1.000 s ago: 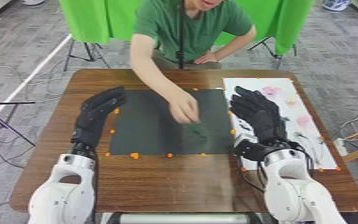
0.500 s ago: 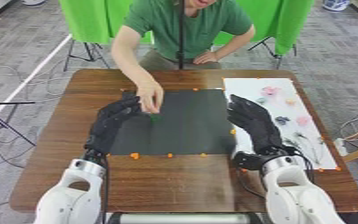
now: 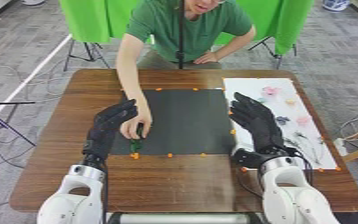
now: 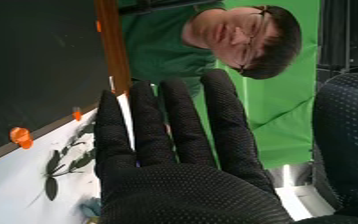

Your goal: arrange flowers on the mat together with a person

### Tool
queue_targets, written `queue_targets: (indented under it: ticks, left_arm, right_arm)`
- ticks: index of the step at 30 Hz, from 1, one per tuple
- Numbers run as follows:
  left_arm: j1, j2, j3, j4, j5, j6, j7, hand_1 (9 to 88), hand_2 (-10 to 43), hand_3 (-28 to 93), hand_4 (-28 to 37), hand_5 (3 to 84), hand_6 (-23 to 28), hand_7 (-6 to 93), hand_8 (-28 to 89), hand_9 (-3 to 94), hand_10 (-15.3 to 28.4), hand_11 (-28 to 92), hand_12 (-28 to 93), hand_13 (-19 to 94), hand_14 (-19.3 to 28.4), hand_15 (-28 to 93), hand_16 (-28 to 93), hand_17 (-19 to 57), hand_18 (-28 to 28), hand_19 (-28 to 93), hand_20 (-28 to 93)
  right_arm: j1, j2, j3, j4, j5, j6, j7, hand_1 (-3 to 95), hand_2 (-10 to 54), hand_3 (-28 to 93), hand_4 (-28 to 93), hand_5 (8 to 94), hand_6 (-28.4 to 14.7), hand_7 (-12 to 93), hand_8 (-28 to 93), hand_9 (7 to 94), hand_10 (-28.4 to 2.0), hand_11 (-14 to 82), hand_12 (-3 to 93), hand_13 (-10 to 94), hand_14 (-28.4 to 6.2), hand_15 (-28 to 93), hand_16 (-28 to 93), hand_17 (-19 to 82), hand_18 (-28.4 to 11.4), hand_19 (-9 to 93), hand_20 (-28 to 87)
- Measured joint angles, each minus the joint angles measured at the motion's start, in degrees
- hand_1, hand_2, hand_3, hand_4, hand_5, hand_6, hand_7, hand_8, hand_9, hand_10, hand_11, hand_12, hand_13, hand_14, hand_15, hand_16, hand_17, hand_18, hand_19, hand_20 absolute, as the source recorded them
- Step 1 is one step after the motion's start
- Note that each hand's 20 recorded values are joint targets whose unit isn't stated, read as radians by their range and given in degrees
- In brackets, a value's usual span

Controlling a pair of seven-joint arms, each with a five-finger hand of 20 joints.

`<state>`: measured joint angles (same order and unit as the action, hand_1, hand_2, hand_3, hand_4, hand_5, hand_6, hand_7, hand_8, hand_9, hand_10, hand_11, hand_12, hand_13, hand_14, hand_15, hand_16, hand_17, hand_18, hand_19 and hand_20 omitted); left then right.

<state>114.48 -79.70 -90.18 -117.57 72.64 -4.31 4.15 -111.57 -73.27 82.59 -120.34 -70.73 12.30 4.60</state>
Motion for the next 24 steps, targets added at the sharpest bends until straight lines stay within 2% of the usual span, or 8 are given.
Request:
queue_targets:
  ticks: [10, 14, 17, 21, 24]
  left_arm:
    - [0.14, 0.0, 0.02, 0.01, -0.05, 0.4, 0.66, 33.7, -6.9, 60, -16.4, 47.0, 4.1, 16.6, -6, 43.1, 12.5, 17, 14, 33, 15.7, 20, 4, 1.5, 10.7, 4, 16]
    - [0.32, -0.07, 0.0, -0.01, -0.12, 0.47, 0.69, 33.7, -6.9, 60, -16.4, 47.0, 4.0, 16.8, -6, 43.1, 12.5, 17, 14, 33, 15.7, 20, 4, 1.5, 10.7, 4, 16]
    - [0.56, -0.07, -0.13, -0.13, -0.14, 0.49, 0.68, 33.7, -6.9, 60, -16.3, 47.0, 4.1, 16.8, -6, 43.2, 12.5, 16, 14, 33, 15.8, 20, 4, 1.5, 10.7, 4, 16]
    - [0.94, -0.13, -0.45, -0.39, -0.21, 0.63, 0.61, 33.7, -6.9, 60, -16.4, 47.0, 4.1, 16.8, -6, 43.4, 12.6, 17, 14, 33, 15.7, 20, 4, 1.5, 10.7, 4, 16]
    - [1.1, -0.13, -0.67, -0.54, -0.21, 0.65, 0.53, 33.7, -7.0, 60, -16.3, 47.0, 4.2, 16.7, -6, 43.3, 12.6, 17, 14, 33, 15.8, 20, 4, 1.5, 10.7, 4, 16]
  right_arm:
    - [0.41, -0.27, 0.02, 0.11, -0.08, -0.32, -0.37, 16.3, 1.8, 75, -16, 43.5, -2.5, 14, -10, 42.0, -16.0, 4.4, 11.6, 32, -15.3, 9, 19, 13, -14.8, 17, 25]
    - [0.41, -0.35, 0.05, 0.11, -0.19, -0.2, -0.46, 19.7, -2.5, 75, -17, 43.1, -2.5, 15, -10, 43.0, -15.9, 5.0, 12.9, 33, -15.0, 10, 20, 12, -15.1, 19, 26]
    - [0.41, -0.31, 0.05, 0.1, -0.79, 0.09, -0.91, 22.0, -9.1, 72, -22, 43.9, -2.3, 18, -11, 47.0, -15.9, 8.9, 15.4, 38, -14.6, 11, 22, 14, -15.5, 28, 29]
    - [0.48, 0.33, 0.29, -0.33, -5.81, 1.84, -2.63, 22.5, -9.5, 68, -28, 48.7, -2.1, 20, -12, 54.3, -16.0, 16.7, 17.9, 47, -13.9, 20, 24, 16, -16.4, 42, 33]
    - [0.61, 1.96, 1.05, -1.41, -14.3, 6.87, -3.65, 26.2, -9.5, 64, -28, 52.0, -1.8, 21, -11, 58.7, -15.8, 20.9, 19.5, 53, -13.1, 30, 23, 17, -17.7, 51, 36]
